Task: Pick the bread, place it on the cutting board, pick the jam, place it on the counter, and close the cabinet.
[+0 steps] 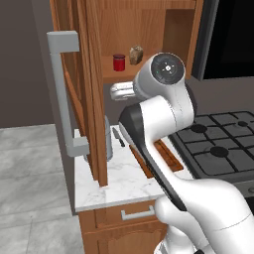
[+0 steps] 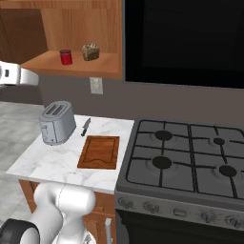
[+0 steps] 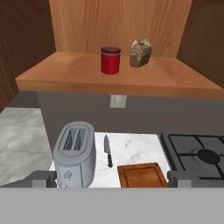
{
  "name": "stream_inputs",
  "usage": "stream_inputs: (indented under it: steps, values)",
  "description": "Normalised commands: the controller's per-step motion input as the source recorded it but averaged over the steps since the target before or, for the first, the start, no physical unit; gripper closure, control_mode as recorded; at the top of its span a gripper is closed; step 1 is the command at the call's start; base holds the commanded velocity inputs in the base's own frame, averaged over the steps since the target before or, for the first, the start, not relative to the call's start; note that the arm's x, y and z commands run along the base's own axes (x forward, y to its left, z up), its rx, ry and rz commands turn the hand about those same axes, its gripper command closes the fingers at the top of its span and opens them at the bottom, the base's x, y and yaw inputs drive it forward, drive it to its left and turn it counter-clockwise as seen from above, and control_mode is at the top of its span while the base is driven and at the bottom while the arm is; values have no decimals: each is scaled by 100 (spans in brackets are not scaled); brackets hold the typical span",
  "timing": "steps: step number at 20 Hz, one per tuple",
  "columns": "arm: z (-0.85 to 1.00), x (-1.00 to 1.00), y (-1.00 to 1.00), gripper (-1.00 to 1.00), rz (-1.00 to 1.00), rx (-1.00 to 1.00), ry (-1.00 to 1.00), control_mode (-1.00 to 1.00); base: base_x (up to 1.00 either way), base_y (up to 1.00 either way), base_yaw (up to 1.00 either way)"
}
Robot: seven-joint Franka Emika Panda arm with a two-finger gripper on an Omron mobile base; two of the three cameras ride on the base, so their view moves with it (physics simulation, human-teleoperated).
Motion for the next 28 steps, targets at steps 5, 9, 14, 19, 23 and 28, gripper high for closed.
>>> stream_inputs:
  steps: [5, 9, 14, 19, 23, 28]
  values:
    - [2, 17, 4, -100, 0, 0, -2, -100, 0, 0, 0]
    - [3, 31, 3, -100, 0, 0, -2, -100, 0, 0, 0]
    - [1, 20, 0, -100, 0, 0, -2, -100, 0, 0, 0]
    - [7, 27, 0, -100, 0, 0, 0, -100, 0, 0, 0]
    - [16, 22, 3, -100, 0, 0, 0, -100, 0, 0, 0]
    - [17, 18, 5, -100, 0, 0, 0, -100, 0, 0, 0]
